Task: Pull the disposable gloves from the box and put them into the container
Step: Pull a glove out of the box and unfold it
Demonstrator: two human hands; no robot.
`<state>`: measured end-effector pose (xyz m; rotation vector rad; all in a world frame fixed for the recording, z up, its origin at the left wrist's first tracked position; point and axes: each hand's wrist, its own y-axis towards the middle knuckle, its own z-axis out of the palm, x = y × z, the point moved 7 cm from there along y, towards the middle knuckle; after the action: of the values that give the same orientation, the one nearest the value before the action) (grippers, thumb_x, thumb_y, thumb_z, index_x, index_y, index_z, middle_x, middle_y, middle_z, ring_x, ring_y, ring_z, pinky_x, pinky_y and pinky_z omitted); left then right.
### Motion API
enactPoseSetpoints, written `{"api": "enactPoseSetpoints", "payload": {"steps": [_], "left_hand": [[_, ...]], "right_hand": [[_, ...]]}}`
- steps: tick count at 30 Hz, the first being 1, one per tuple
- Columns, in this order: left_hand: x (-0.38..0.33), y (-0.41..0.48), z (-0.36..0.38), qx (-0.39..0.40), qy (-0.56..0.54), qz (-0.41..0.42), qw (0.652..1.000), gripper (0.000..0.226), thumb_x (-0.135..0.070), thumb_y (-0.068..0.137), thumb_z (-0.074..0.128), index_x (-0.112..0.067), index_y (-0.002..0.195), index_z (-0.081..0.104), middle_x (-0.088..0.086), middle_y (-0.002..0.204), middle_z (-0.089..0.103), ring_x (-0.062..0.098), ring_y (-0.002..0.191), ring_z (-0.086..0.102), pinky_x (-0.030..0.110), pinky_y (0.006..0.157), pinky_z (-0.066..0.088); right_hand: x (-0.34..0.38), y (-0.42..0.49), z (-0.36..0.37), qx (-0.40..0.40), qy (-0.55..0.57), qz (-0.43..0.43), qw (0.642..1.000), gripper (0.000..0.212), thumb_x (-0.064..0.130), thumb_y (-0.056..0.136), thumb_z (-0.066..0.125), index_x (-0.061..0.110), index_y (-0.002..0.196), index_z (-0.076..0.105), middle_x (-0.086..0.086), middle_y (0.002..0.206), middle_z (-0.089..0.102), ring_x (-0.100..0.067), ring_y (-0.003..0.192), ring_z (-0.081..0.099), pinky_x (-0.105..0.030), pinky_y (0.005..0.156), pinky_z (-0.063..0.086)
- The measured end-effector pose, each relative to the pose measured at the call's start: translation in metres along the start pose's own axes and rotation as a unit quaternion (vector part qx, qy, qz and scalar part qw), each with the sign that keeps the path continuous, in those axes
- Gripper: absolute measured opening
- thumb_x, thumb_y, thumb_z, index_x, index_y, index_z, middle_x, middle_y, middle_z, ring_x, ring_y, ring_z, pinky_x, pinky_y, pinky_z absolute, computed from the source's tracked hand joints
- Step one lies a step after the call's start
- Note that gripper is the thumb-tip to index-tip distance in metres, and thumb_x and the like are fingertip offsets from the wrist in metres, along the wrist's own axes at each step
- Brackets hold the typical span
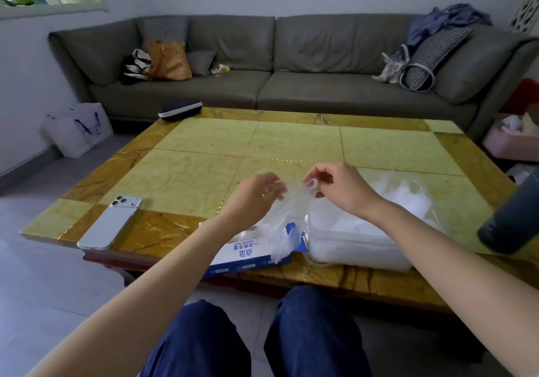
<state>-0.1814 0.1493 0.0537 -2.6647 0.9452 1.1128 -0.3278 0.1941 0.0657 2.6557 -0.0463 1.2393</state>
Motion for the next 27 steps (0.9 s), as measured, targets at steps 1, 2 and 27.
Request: {"api": "enactPoseSetpoints", "payload": {"steps": [1, 2, 27], "left_hand": [[0.001, 0.003, -0.004, -0.012, -0.007, -0.009, 1.0, 0.013, -0.016, 0.096, 0.049, -0.015, 0.096, 0.062, -0.012, 0.083, 0.061, 0.017, 0.092, 0.063, 0.035, 0.086, 0.051], [0.0, 0.006, -0.008, -0.025, -0.005, -0.011, 1.0, 0.013, -0.016, 0.096, 0.049, -0.018, 0.092, 0.061, -0.014, 0.079, 0.06, 0.017, 0.089, 0.063, 0.037, 0.086, 0.051], [-0.065, 0.066, -0.011, -0.06, 0.082, 0.055, 0.993, 0.017, -0.023, 0.098, 0.047, -0.011, 0.103, 0.059, -0.003, 0.091, 0.058, 0.004, 0.063, 0.054, 0.014, 0.058, 0.042]], "right_hand": [[-0.002, -0.001, 0.001, 0.007, -0.017, 0.0, 1.0, 0.035, -0.013, 0.089, 0.044, 0.013, 0.092, 0.067, -0.007, 0.097, 0.067, -0.019, 0.088, 0.064, -0.02, 0.075, 0.055], [-0.004, -0.002, 0.001, 0.005, -0.039, 0.001, 0.999, 0.038, -0.015, 0.088, 0.042, 0.013, 0.097, 0.067, -0.008, 0.102, 0.066, -0.02, 0.091, 0.063, -0.022, 0.077, 0.054], [-0.037, 0.009, -0.084, -0.089, -0.198, 0.061, 0.974, 0.007, 0.006, 0.086, 0.062, 0.007, 0.093, 0.063, -0.007, 0.093, 0.064, -0.026, 0.089, 0.059, -0.035, 0.079, 0.05]]}}
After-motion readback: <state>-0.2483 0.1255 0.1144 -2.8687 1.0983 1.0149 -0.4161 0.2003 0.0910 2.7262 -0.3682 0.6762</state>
